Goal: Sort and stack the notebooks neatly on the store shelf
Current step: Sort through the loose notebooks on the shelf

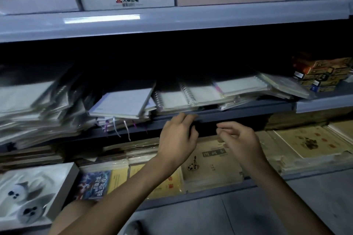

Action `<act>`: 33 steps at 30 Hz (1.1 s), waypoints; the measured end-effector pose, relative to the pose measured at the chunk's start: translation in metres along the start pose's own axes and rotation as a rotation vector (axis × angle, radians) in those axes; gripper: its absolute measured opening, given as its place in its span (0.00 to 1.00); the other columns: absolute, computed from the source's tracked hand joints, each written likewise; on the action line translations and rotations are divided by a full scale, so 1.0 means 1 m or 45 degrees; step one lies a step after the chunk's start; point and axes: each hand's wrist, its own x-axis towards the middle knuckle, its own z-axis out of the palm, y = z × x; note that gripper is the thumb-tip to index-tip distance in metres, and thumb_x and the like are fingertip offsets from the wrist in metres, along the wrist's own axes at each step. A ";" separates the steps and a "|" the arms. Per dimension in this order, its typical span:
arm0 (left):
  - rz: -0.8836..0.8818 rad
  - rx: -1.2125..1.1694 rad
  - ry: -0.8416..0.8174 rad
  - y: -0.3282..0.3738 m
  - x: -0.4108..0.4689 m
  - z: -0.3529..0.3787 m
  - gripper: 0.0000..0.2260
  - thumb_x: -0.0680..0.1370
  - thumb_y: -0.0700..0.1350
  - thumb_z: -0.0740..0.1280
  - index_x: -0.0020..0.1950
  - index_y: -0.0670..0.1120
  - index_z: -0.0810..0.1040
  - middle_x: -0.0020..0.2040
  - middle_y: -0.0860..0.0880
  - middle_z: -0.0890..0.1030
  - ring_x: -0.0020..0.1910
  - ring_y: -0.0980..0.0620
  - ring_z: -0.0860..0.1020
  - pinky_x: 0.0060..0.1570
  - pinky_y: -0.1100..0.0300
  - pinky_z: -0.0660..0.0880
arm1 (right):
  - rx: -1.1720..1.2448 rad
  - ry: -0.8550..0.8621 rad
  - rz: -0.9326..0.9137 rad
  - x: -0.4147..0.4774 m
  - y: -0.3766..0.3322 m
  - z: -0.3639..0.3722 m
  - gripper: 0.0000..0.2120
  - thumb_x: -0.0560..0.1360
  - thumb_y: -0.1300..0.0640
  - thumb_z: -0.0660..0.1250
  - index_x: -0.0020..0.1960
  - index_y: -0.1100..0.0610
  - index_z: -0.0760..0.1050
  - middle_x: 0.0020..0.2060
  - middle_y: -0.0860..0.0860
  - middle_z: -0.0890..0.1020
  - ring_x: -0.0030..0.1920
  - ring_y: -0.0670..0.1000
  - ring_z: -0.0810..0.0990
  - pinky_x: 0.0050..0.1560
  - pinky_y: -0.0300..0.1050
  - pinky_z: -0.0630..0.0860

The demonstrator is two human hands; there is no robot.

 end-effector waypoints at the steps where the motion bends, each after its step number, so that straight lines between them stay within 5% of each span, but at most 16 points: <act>1: 0.052 0.049 0.077 -0.010 0.001 0.001 0.19 0.80 0.45 0.64 0.71 0.49 0.77 0.59 0.50 0.80 0.57 0.45 0.79 0.55 0.49 0.75 | 0.130 -0.022 0.058 0.007 -0.006 0.008 0.07 0.79 0.56 0.72 0.56 0.53 0.84 0.43 0.49 0.87 0.44 0.47 0.87 0.48 0.47 0.83; 4: 0.143 0.185 0.256 -0.030 0.006 0.001 0.19 0.79 0.44 0.64 0.71 0.46 0.78 0.62 0.48 0.79 0.59 0.44 0.77 0.57 0.49 0.72 | 0.499 -0.076 0.262 0.031 -0.028 0.031 0.08 0.80 0.56 0.70 0.58 0.57 0.82 0.45 0.56 0.88 0.44 0.55 0.88 0.49 0.50 0.83; 7: 0.004 0.149 0.340 -0.026 0.019 -0.003 0.18 0.80 0.44 0.64 0.69 0.45 0.78 0.63 0.46 0.79 0.60 0.44 0.77 0.57 0.48 0.73 | 0.645 -0.094 0.341 0.049 -0.036 0.048 0.11 0.81 0.53 0.70 0.59 0.59 0.80 0.48 0.58 0.88 0.47 0.57 0.88 0.52 0.52 0.83; 12: 0.029 0.256 0.273 -0.032 0.018 -0.016 0.15 0.81 0.45 0.63 0.67 0.43 0.77 0.65 0.43 0.78 0.61 0.42 0.76 0.57 0.49 0.74 | 0.820 -0.099 0.450 0.061 -0.038 0.060 0.18 0.80 0.45 0.68 0.60 0.59 0.76 0.50 0.57 0.88 0.50 0.57 0.88 0.52 0.51 0.80; 17: 0.058 0.340 0.231 -0.048 0.012 -0.021 0.15 0.79 0.44 0.63 0.65 0.42 0.77 0.64 0.42 0.78 0.61 0.42 0.76 0.56 0.50 0.75 | 0.777 -0.064 0.472 0.065 -0.047 0.070 0.14 0.81 0.44 0.67 0.58 0.53 0.73 0.48 0.58 0.88 0.48 0.56 0.88 0.47 0.49 0.79; 23: 0.051 0.483 0.093 -0.054 0.000 -0.020 0.22 0.72 0.47 0.73 0.64 0.42 0.79 0.67 0.42 0.80 0.67 0.42 0.77 0.65 0.49 0.76 | 0.539 -0.118 0.457 0.035 -0.049 0.087 0.21 0.81 0.42 0.65 0.58 0.59 0.79 0.46 0.57 0.88 0.46 0.57 0.88 0.46 0.51 0.79; 27: 0.076 0.525 0.137 -0.060 -0.008 -0.025 0.19 0.76 0.48 0.67 0.64 0.42 0.79 0.67 0.42 0.80 0.68 0.43 0.76 0.67 0.51 0.73 | 0.380 -0.193 0.303 0.012 -0.051 0.102 0.09 0.83 0.55 0.65 0.53 0.59 0.82 0.44 0.57 0.88 0.43 0.56 0.88 0.45 0.48 0.77; 33: 0.121 0.727 0.124 -0.072 -0.016 -0.031 0.20 0.78 0.51 0.66 0.66 0.42 0.80 0.67 0.42 0.80 0.70 0.43 0.75 0.65 0.51 0.69 | 0.445 -0.193 0.304 0.009 -0.050 0.101 0.08 0.83 0.60 0.64 0.56 0.59 0.81 0.44 0.56 0.88 0.44 0.57 0.88 0.36 0.42 0.80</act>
